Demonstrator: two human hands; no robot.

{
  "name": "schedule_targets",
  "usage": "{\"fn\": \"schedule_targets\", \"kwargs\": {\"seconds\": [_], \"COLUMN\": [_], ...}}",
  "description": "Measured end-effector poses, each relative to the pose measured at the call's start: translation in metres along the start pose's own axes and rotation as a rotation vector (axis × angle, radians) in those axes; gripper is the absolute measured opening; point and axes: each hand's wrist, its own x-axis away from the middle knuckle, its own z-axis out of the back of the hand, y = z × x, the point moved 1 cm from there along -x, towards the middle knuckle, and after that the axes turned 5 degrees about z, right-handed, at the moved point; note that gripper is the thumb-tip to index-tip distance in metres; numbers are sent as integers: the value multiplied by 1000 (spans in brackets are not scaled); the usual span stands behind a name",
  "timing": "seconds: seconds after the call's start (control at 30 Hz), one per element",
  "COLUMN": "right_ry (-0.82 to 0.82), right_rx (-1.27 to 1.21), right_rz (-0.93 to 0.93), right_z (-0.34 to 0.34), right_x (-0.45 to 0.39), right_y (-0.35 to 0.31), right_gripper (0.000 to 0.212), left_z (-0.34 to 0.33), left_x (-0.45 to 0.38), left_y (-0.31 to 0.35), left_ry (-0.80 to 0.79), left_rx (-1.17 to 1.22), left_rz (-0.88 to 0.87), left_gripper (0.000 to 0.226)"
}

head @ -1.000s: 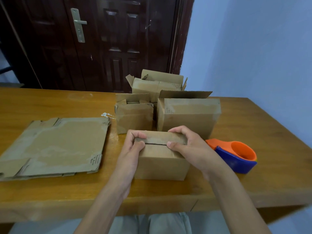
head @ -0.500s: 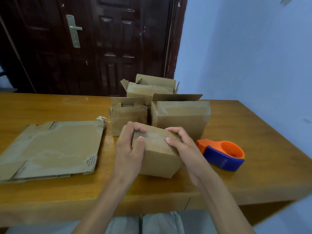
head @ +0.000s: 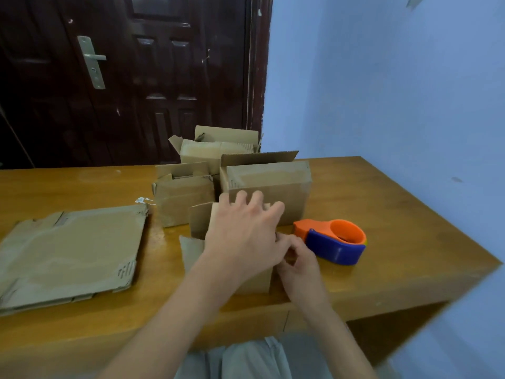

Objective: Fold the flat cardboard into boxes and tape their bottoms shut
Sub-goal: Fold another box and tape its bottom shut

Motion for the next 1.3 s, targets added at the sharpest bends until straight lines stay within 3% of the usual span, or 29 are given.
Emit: {"fn": "schedule_targets", "kwargs": {"seconds": [0.13, 0.27, 0.33, 0.47, 0.53, 0.6, 0.7, 0.9, 1.1, 1.2, 1.3], "right_ry": [-17, -66, -65, -62, -64, -52, -24, -19, -26, -125, -126], "right_rx": [15, 47, 103, 87, 89, 92, 110, 190, 249, 300, 495], "right_rz": [70, 148, 182, 189, 192, 189, 203, 209, 237, 229, 310], "right_z": [0, -1, -5, -6, -6, -8, -11, -4, -5, 7, 45], "right_x": [18, 28, 28, 23, 24, 27, 28, 28, 25, 18, -3], "right_y": [-2, 3, 5, 13, 16, 17, 16, 21, 22, 16, 9], "right_gripper": [28, 21, 34, 51, 48, 46, 42, 46, 44, 46, 43], "left_z": [-1, 0, -1, 10, 19, 22, 13, 4, -2, -4, -5], "left_x": [0, -1, -3, -7, -9, -8, -5, -5, -8, -7, -8], "left_y": [-1, 1, -1, -18, -31, -42, -52, -55, -54, -55, -55], "left_ry": [-10, -25, -35, -221, -345, -349, -240, -140, -130, -124, -136], "left_rx": [34, 39, 41, 177, 326, 437, 500, 406, 323, 288, 249], "left_rz": [11, 14, 6, -106, -140, -172, -276, -452, -482, -480, -473], "left_gripper": [26, 27, 30, 59, 84, 92, 70, 34, 32, 31, 34]}}
